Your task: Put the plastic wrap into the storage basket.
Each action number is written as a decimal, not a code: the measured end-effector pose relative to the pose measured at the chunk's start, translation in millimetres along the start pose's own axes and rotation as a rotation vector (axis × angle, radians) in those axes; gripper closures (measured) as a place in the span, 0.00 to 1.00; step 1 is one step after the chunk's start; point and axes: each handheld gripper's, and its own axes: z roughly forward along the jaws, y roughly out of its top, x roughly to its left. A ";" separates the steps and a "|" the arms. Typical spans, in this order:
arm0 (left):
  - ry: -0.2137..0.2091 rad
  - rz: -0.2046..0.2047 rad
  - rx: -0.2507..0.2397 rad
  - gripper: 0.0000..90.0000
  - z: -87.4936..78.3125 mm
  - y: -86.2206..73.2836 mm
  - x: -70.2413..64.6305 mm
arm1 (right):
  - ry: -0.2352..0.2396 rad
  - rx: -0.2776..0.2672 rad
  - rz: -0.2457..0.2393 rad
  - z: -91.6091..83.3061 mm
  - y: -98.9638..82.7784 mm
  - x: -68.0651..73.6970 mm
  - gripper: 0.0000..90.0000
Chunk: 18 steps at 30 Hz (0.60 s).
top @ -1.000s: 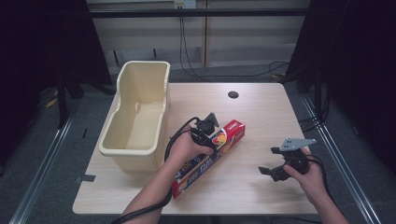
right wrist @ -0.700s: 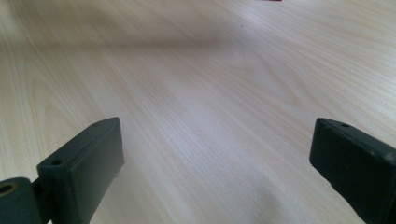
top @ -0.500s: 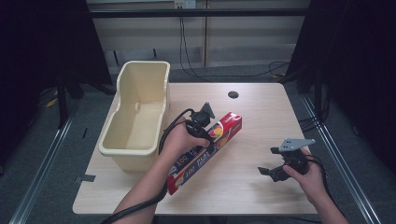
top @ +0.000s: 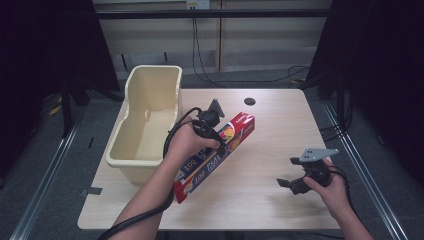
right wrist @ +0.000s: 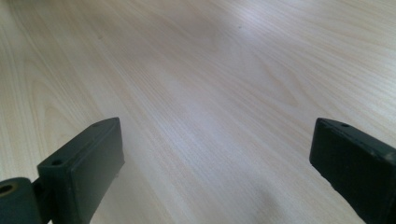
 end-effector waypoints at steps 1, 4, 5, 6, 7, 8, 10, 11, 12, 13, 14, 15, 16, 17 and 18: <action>0.004 -0.005 -0.004 0.45 -2.4 0.0 -0.3 | 0.002 0.002 0.001 -0.4 0.0 -0.2 0.03; 0.011 -0.004 0.000 0.45 -7.8 -0.3 0.7 | 0.001 0.000 0.003 -0.3 0.0 -0.2 0.03; 0.010 -0.016 -0.015 0.45 -12.0 -1.3 1.6 | 0.001 -0.002 0.001 0.4 -0.1 0.0 0.03; 0.010 -0.016 -0.015 0.45 -12.0 -1.3 1.6 | 0.001 -0.002 0.001 0.4 -0.1 0.0 0.03; 0.004 -0.020 -0.012 0.45 -14.2 -1.7 2.9 | 0.001 -0.002 0.000 0.7 -0.1 0.3 0.03; 0.003 -0.022 -0.012 0.45 -16.3 -2.0 3.8 | 0.001 -0.002 0.000 0.7 -0.1 0.3 0.03; 0.016 -0.019 -0.011 0.45 -20.5 -2.5 4.0 | 0.001 -0.003 0.000 0.7 0.1 0.2 0.03; 0.021 -0.022 -0.006 0.45 -23.0 -2.6 4.2 | 0.002 -0.006 -0.001 0.8 0.2 -0.1 0.03; 0.020 -0.023 -0.011 0.45 -24.9 -2.5 4.7 | 0.001 -0.005 0.002 0.6 0.2 -0.2 0.03; 0.025 -0.030 -0.011 0.45 -28.9 -2.3 6.1 | -0.002 -0.004 0.003 0.7 0.2 -0.3 0.03; 0.027 -0.033 -0.005 0.45 -31.2 -2.1 6.8 | -0.001 -0.003 -0.002 1.1 0.2 -0.4 0.03; 0.027 -0.039 -0.012 0.45 -32.7 -1.9 7.6 | -0.001 -0.002 0.000 1.3 0.2 -0.1 0.03; 0.027 -0.039 -0.012 0.45 -32.7 -1.9 7.6 | -0.001 -0.002 0.000 1.3 0.2 -0.1 0.03; 0.028 -0.042 -0.005 0.45 -35.0 -1.8 8.7 | 0.000 -0.002 -0.001 1.6 0.2 0.0 0.03; 0.029 -0.043 -0.013 0.45 -36.5 -1.6 9.4 | 0.002 -0.002 -0.001 1.7 0.3 0.2 0.03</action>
